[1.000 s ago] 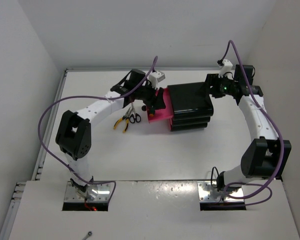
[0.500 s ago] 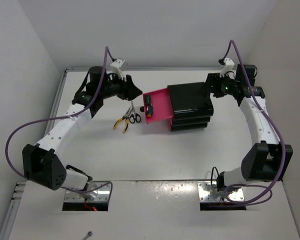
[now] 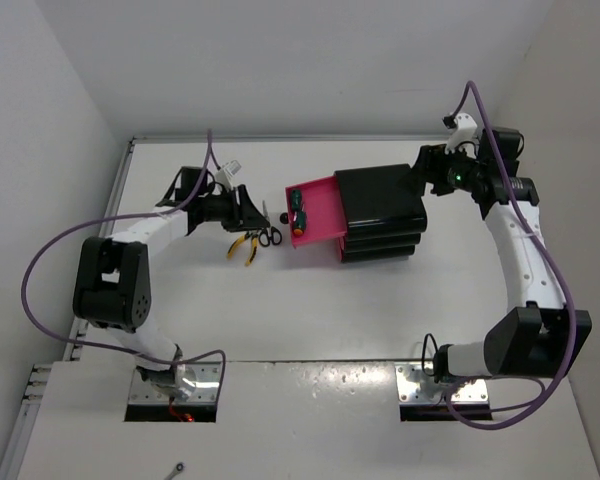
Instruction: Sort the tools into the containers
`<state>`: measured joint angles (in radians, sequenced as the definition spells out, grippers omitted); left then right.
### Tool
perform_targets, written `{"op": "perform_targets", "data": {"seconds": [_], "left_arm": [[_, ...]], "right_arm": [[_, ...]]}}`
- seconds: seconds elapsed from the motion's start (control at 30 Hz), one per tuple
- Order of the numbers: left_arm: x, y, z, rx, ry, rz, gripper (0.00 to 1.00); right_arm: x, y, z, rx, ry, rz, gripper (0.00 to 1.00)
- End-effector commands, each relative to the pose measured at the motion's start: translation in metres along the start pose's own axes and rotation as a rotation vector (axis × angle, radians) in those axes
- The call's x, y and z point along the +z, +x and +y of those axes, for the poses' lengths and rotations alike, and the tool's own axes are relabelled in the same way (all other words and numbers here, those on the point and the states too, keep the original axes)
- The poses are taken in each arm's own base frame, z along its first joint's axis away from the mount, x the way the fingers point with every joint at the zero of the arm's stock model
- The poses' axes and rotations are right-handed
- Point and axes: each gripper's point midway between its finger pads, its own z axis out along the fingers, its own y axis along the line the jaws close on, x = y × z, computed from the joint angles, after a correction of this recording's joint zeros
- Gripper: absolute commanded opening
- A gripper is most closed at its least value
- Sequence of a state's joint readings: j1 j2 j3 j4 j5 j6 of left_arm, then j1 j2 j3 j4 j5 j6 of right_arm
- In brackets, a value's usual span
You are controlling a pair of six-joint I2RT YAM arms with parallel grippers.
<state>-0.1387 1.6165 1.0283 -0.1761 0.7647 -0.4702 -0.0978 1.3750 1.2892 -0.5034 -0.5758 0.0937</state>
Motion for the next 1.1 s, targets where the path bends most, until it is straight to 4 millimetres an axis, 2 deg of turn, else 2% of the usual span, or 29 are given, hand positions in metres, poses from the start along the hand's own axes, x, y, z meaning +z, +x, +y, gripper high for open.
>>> {"op": "perform_targets", "data": {"seconds": [0.0, 0.07, 0.17, 0.43, 0.63, 0.8, 0.97, 1.07], "left_arm": [[-0.001, -0.018, -0.025, -0.049, 0.219, 0.002, 0.46], [0.006, -0.011, -0.023, -0.085, 0.266, 0.042, 0.44], [0.011, -0.015, -0.024, -0.087, 0.309, 0.063, 0.44], [0.021, -0.012, -0.023, -0.127, 0.425, 0.149, 0.63], [0.025, 0.000, -0.018, -0.140, 0.485, 0.205, 0.63], [0.030, 0.000, -0.012, -0.121, 0.493, 0.213, 0.62], [0.030, -0.004, -0.019, -0.083, 0.543, 0.230, 0.61], [0.036, 0.001, -0.017, -0.068, 0.586, 0.264, 0.61]], "right_arm": [[-0.011, -0.015, 0.002, -0.041, 0.018, -0.046, 0.76], [-0.011, -0.015, 0.002, -0.041, 0.018, -0.046, 0.76], [-0.011, -0.015, 0.002, -0.041, 0.018, -0.046, 0.76], [-0.007, -0.009, -0.001, -0.040, 0.017, -0.030, 0.76], [-0.005, -0.007, -0.003, -0.035, 0.016, -0.023, 0.76], [-0.001, -0.007, -0.004, -0.029, 0.007, -0.014, 0.76], [-0.001, -0.007, -0.004, -0.029, 0.007, -0.014, 0.76], [-0.001, -0.007, -0.002, -0.029, -0.002, -0.015, 0.76]]}}
